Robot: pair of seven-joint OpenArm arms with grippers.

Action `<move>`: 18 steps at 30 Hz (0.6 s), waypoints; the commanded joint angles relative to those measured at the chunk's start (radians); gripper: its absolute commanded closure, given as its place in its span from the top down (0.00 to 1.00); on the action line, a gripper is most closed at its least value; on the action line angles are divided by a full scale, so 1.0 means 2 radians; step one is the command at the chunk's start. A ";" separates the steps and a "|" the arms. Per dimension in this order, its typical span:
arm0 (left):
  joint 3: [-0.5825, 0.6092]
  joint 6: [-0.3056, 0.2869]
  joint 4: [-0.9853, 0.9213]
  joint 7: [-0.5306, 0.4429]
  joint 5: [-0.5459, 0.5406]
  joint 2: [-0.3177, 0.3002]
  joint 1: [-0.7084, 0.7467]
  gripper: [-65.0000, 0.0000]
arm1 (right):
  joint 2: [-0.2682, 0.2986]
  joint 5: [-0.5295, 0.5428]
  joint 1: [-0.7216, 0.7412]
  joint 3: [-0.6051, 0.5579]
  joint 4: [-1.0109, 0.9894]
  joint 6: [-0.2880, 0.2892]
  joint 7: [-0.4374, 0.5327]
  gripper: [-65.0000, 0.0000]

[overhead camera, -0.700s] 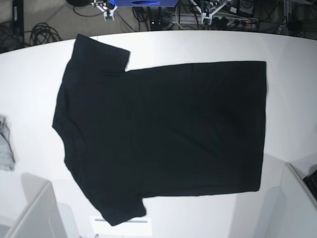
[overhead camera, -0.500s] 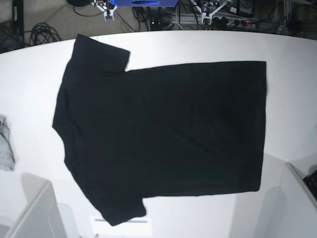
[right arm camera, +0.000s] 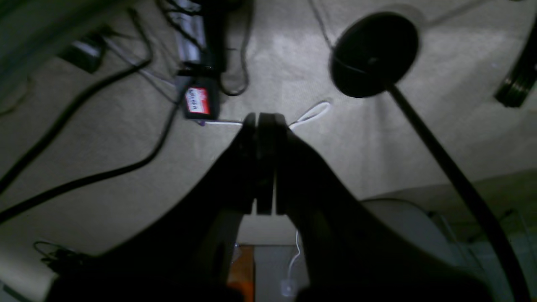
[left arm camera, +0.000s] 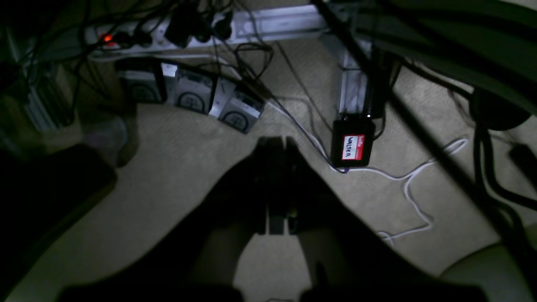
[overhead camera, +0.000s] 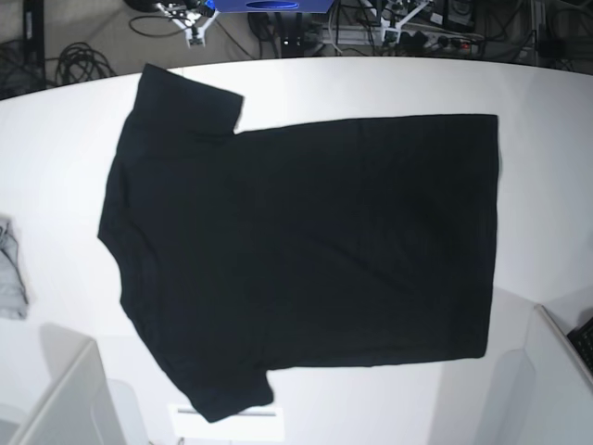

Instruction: Fold the T-shirt properly

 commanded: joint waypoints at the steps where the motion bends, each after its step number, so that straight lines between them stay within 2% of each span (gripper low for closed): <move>1: -0.001 0.002 0.000 0.000 0.000 -0.001 0.006 0.00 | -0.001 0.000 -0.002 0.000 0.001 -0.004 0.001 0.00; 10: -0.001 0.002 0.000 0.000 0.000 -0.001 0.011 0.00 | -0.001 0.000 -0.005 0.000 0.001 -0.004 0.002 0.00; 18: 0.005 0.002 0.011 -0.008 0.004 -0.009 0.030 0.00 | -0.001 0.000 -0.044 0.000 0.031 -0.004 0.003 0.00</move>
